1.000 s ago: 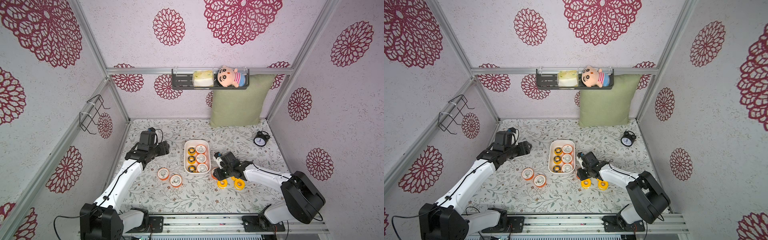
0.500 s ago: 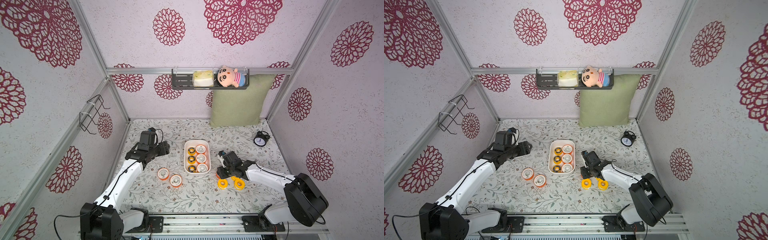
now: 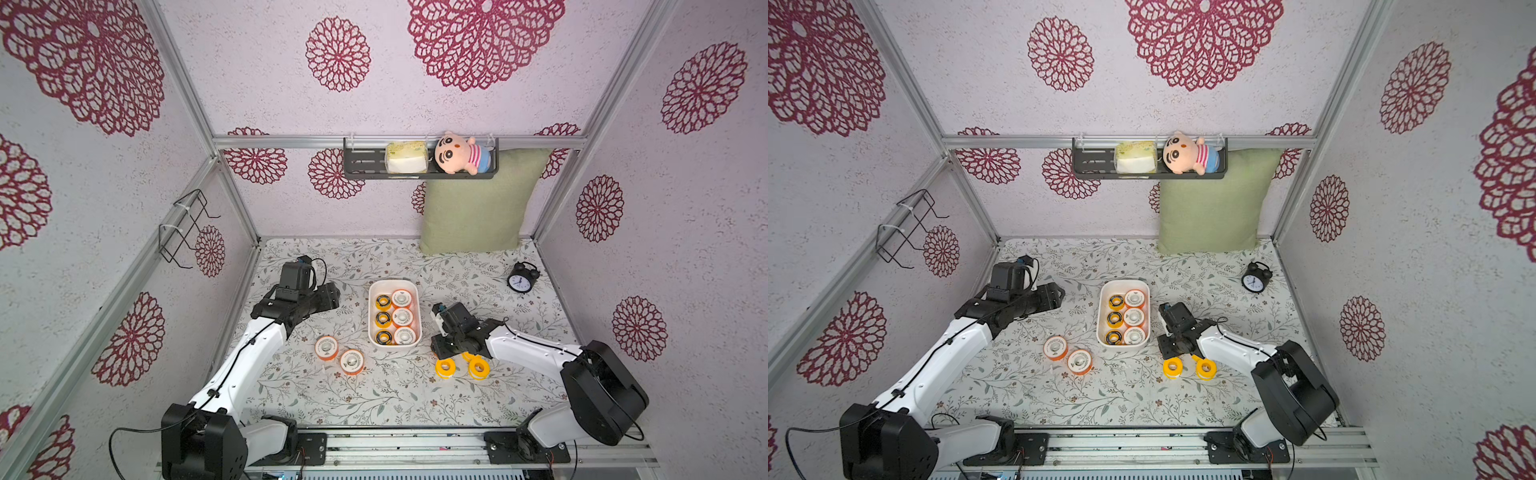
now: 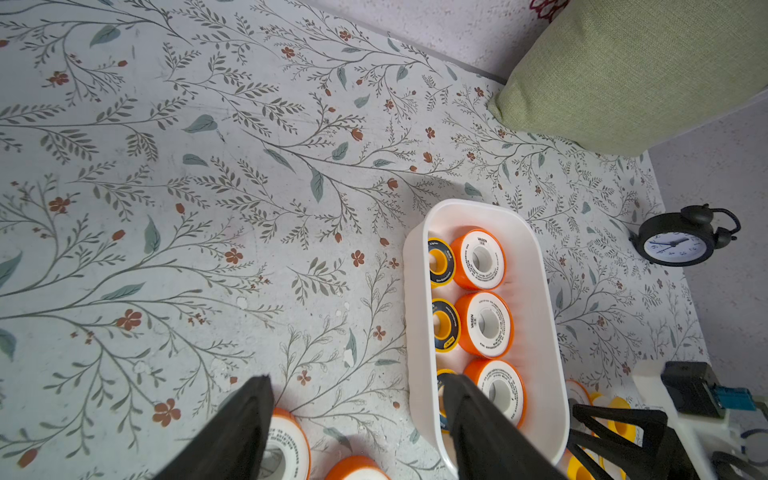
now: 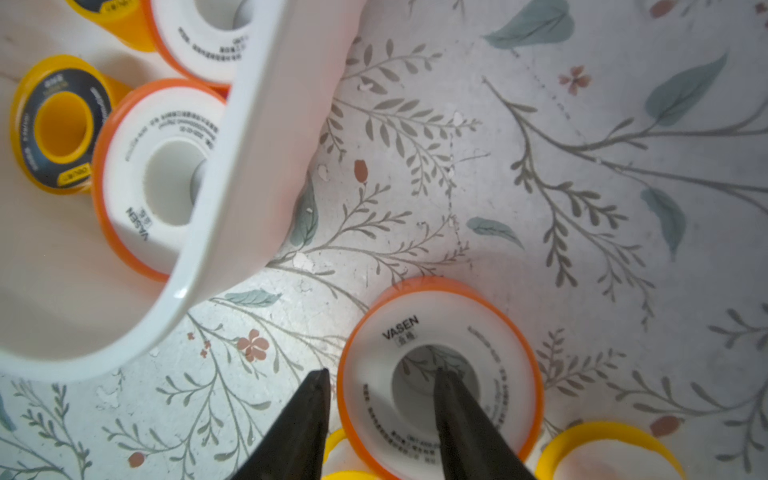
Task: Put the sealing tape into the storage box
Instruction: Pick up the sealing tape at the center of the board.
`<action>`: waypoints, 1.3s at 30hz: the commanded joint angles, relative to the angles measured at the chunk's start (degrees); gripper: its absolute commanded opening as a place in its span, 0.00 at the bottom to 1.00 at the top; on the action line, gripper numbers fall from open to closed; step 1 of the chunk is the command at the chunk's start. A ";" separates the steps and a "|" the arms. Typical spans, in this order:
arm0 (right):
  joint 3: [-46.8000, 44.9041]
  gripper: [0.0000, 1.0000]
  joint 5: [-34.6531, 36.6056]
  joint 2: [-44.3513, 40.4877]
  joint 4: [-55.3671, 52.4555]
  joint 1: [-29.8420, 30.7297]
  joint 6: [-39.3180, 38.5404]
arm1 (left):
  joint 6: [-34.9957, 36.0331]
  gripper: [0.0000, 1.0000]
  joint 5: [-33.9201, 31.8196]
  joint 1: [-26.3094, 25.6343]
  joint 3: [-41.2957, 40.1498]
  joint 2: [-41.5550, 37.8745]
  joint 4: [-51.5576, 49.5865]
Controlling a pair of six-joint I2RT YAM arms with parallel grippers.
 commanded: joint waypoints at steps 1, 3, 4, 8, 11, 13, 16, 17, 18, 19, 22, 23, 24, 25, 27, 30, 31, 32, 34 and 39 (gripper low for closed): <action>2.06 0.46 1.91 0.98 -1.77 0.65 -0.90 | 0.33 0.72 0.04 0.59 -0.04 0.34 1.36; 2.64 0.44 3.07 1.87 -2.39 0.99 -0.93 | 0.33 0.72 0.03 0.59 -0.06 0.35 1.36; 2.94 0.43 3.77 2.33 -2.78 1.16 -1.06 | 0.38 0.72 0.12 0.59 -0.06 0.34 1.37; 4.05 0.40 5.72 4.78 -4.07 1.77 -1.11 | 0.33 0.72 0.14 0.62 -0.09 0.34 1.37; 4.66 0.38 7.23 6.51 -4.80 2.23 -1.00 | 0.33 0.72 0.23 0.59 -0.06 0.34 1.37; 5.09 0.37 8.10 7.47 -5.07 2.41 -0.75 | 0.33 0.72 0.30 0.60 -0.06 0.34 1.44; 5.41 0.34 8.70 8.60 -4.90 2.59 -0.41 | 0.34 0.72 0.47 0.63 0.03 0.52 1.45; 5.45 0.32 8.79 8.74 -4.64 2.59 -0.23 | 0.33 0.72 0.47 0.60 0.03 0.60 1.45; 5.46 0.29 9.00 8.62 -4.27 2.53 0.13 | 0.33 0.72 0.51 0.63 0.03 0.65 1.44; 5.35 0.27 8.98 8.29 -3.87 2.51 0.41 | 0.33 0.72 0.60 0.59 0.03 0.70 1.46; 4.61 0.24 6.91 6.21 -1.33 1.30 1.51 | 0.34 0.73 1.93 0.60 0.02 1.28 1.62; 3.90 0.23 5.51 5.19 0.06 0.49 1.96 | 0.40 0.73 3.04 0.51 0.16 1.69 1.83; 3.20 0.22 4.06 4.09 1.39 -0.60 2.54 | 0.34 0.72 4.39 0.48 0.26 2.13 1.98; 2.65 0.21 2.84 3.15 2.36 -1.59 2.98 | 0.44 0.72 5.62 0.34 0.44 2.71 1.98; 1.48 0.21 -0.05 1.05 4.67 -3.84 3.80 | 0.42 0.71 6.90 -0.60 0.98 4.17 2.07; 0.41 0.21 -4.18 -1.45 7.73 -6.37 4.25 | 0.30 0.70 6.03 -2.72 1.75 6.45 2.34; 0.39 0.21 -5.01 -1.90 8.44 -7.03 4.37 | -0.16 0.70 6.08 -3.51 1.75 7.13 3.08; 0.52 0.21 -6.11 -2.21 9.03 -7.61 4.53 | -0.63 0.69 6.04 -4.54 1.89 8.15 3.96; 1.25 0.21 -7.97 -2.57 9.88 -8.59 4.73 | -1.36 0.68 5.16 -6.64 2.76 10.54 4.97; 4.26 0.21 -12.85 -3.03 12.14 -9.30 4.90 | -4.22 0.60 6.75 -9.14 3.42 16.55 9.38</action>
